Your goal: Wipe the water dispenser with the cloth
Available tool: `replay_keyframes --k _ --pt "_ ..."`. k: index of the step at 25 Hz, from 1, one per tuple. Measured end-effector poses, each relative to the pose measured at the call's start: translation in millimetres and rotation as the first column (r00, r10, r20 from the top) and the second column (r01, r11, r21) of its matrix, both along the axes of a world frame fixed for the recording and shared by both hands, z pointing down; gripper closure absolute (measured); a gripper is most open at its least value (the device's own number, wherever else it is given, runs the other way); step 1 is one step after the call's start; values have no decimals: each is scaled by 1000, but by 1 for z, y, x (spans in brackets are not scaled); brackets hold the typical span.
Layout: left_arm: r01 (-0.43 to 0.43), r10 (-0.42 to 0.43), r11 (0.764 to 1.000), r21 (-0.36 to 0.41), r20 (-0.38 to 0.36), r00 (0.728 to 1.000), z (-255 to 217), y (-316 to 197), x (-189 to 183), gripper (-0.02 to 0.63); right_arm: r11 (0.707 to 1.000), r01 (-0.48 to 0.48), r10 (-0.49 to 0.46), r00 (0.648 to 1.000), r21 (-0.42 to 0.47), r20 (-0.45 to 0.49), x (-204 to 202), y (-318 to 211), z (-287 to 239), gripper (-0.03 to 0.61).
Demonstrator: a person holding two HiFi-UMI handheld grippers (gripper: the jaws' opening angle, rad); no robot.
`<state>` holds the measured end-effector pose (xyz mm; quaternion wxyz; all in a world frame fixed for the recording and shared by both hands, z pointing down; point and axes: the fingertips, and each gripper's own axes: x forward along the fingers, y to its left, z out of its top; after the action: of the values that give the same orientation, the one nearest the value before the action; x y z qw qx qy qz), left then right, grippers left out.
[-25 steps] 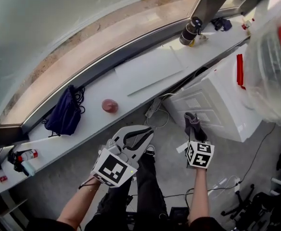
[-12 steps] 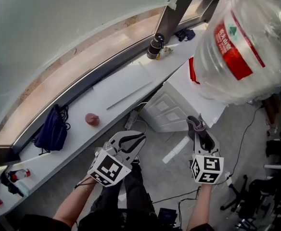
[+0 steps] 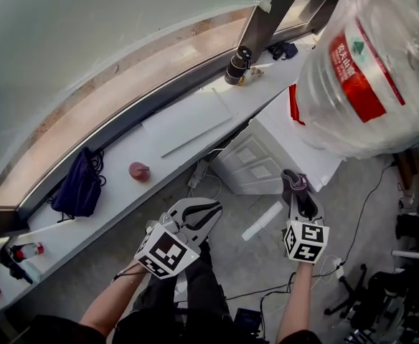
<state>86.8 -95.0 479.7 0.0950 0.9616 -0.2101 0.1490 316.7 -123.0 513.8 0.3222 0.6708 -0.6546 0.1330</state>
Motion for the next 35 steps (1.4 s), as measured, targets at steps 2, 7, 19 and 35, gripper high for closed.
replay_keyframes --k 2,7,19,35 --pt "12 -12 1000 -13 7 1000 8 -3 -4 583 1000 -12 12 1000 -28 14 0 0 24 477" --pt "44 -43 998 -47 27 999 31 -12 -11 583 993 -54 57 998 -101 29 7 -2 92 477" --pt "91 -86 990 -103 52 995 85 -35 -2 583 960 -74 78 997 -270 6 10 -17 247 477" --pt "157 -142 977 -146 111 984 160 -49 -7 583 850 -164 177 984 -501 -21 10 -25 435 476"
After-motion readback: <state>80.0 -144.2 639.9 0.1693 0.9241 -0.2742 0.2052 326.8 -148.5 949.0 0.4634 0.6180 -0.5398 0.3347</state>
